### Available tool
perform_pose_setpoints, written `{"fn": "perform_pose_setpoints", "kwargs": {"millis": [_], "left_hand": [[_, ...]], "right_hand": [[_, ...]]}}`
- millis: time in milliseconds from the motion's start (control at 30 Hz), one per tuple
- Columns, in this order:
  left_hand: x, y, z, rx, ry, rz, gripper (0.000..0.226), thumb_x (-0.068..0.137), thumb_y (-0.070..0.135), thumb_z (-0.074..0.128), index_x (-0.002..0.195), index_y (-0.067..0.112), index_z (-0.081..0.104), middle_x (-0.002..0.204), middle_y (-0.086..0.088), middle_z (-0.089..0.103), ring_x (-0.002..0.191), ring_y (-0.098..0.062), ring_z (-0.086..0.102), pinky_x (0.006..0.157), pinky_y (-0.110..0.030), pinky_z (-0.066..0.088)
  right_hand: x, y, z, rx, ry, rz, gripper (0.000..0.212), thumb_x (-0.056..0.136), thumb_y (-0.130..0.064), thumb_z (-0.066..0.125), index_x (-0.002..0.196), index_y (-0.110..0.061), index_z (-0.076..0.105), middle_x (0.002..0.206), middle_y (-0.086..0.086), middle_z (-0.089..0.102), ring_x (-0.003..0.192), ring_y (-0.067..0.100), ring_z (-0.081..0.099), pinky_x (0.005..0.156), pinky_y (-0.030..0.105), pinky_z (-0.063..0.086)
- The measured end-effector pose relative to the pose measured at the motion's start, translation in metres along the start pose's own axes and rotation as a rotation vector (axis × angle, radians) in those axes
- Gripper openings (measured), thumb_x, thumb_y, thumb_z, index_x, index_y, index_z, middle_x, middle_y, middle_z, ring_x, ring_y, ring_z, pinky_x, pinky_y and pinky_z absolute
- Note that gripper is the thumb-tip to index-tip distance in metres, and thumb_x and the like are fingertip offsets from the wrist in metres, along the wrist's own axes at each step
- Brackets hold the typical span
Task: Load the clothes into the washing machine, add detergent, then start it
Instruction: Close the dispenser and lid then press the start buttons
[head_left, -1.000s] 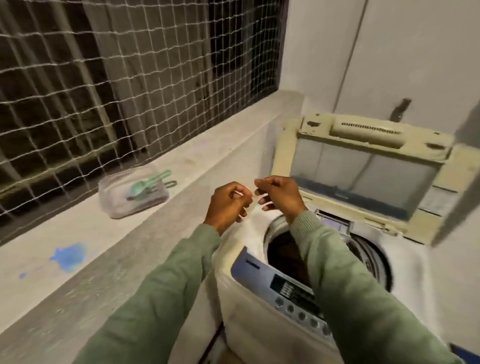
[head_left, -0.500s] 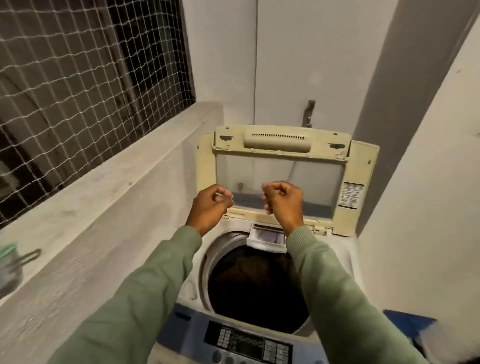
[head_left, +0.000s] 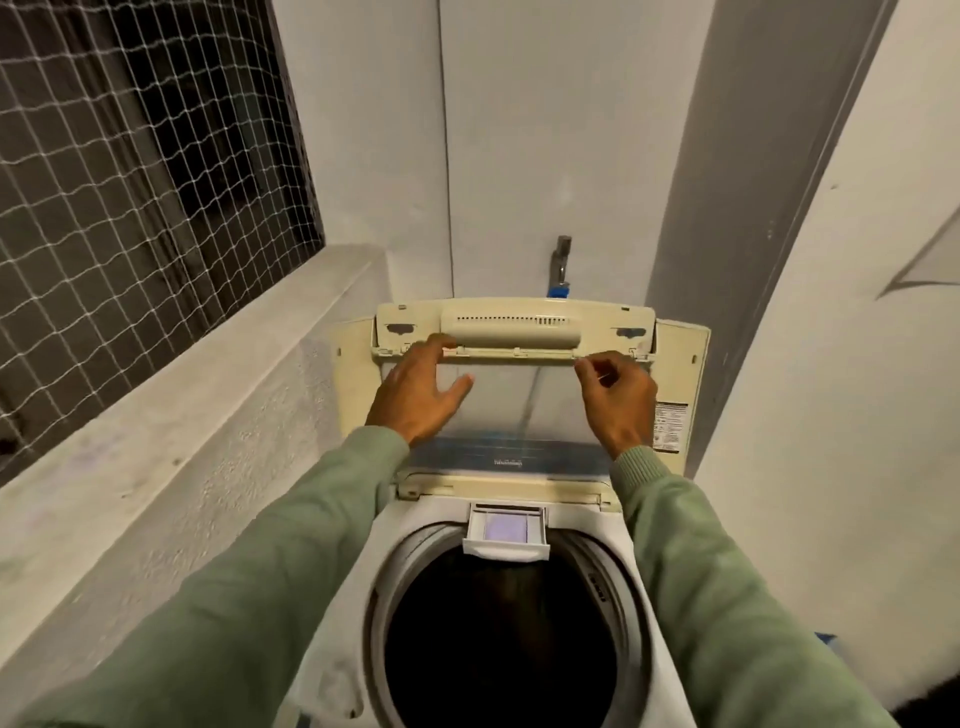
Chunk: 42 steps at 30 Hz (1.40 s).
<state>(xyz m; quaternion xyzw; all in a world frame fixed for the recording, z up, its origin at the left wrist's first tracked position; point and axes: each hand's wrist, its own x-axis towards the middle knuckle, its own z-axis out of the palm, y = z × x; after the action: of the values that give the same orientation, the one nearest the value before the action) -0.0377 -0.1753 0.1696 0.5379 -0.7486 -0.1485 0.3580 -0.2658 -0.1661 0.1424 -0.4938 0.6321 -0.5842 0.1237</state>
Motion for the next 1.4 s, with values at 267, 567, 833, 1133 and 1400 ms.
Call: {"fn": "perform_pose_setpoints", "kwargs": {"millis": [267, 567, 833, 1133, 1400], "left_hand": [[0.074, -0.003, -0.012, 0.224, -0.028, 0.160, 0.082, 0.089, 0.050, 0.061, 0.154, 0.023, 0.018, 0.161, -0.003, 0.021, 0.146, -0.025, 0.021, 0.119, -0.041, 0.017], [0.098, -0.016, 0.005, 0.375, -0.237, 0.123, 0.106, 0.080, 0.051, 0.070, 0.155, 0.021, 0.002, 0.156, -0.006, 0.024, 0.144, -0.026, 0.022, 0.121, -0.046, 0.006], [0.094, -0.013, 0.006, 0.542, -0.146, 0.186, 0.099, 0.078, 0.069, 0.059, 0.152, 0.020, 0.016, 0.142, -0.009, 0.035, 0.132, -0.029, 0.031, 0.112, -0.047, 0.021], [0.071, -0.009, 0.004, 0.462, 0.088, 0.239, 0.054, 0.093, 0.059, 0.045, 0.130, 0.021, 0.050, 0.117, -0.008, 0.047, 0.113, -0.028, 0.042, 0.098, -0.044, 0.029], [0.040, -0.002, 0.003, 0.447, 0.297, 0.305, 0.026, 0.100, 0.035, 0.047, 0.100, 0.012, 0.060, 0.094, -0.008, 0.049, 0.091, -0.027, 0.047, 0.087, -0.039, 0.032]], "right_hand": [[0.039, -0.012, -0.006, -0.390, 0.058, -0.326, 0.041, 0.084, -0.044, 0.068, 0.113, -0.016, 0.062, 0.123, 0.006, 0.053, 0.111, 0.022, 0.050, 0.086, 0.034, 0.051], [0.075, -0.019, -0.005, -0.725, -0.255, -0.361, 0.076, 0.083, -0.063, 0.058, 0.138, -0.013, 0.044, 0.142, 0.011, 0.046, 0.128, 0.028, 0.043, 0.108, 0.042, 0.035], [0.068, -0.014, -0.001, -0.712, -0.210, -0.404, 0.074, 0.077, -0.073, 0.045, 0.124, -0.017, 0.054, 0.119, 0.011, 0.055, 0.109, 0.026, 0.049, 0.098, 0.040, 0.037], [0.060, -0.015, -0.007, -0.734, -0.113, -0.398, 0.066, 0.084, -0.074, 0.042, 0.113, -0.019, 0.064, 0.111, 0.008, 0.051, 0.104, 0.025, 0.045, 0.092, 0.040, 0.038], [0.042, -0.011, -0.026, -0.632, -0.039, -0.449, 0.059, 0.083, -0.070, 0.049, 0.095, -0.017, 0.071, 0.094, 0.005, 0.056, 0.085, 0.018, 0.041, 0.072, 0.033, 0.040]]}}
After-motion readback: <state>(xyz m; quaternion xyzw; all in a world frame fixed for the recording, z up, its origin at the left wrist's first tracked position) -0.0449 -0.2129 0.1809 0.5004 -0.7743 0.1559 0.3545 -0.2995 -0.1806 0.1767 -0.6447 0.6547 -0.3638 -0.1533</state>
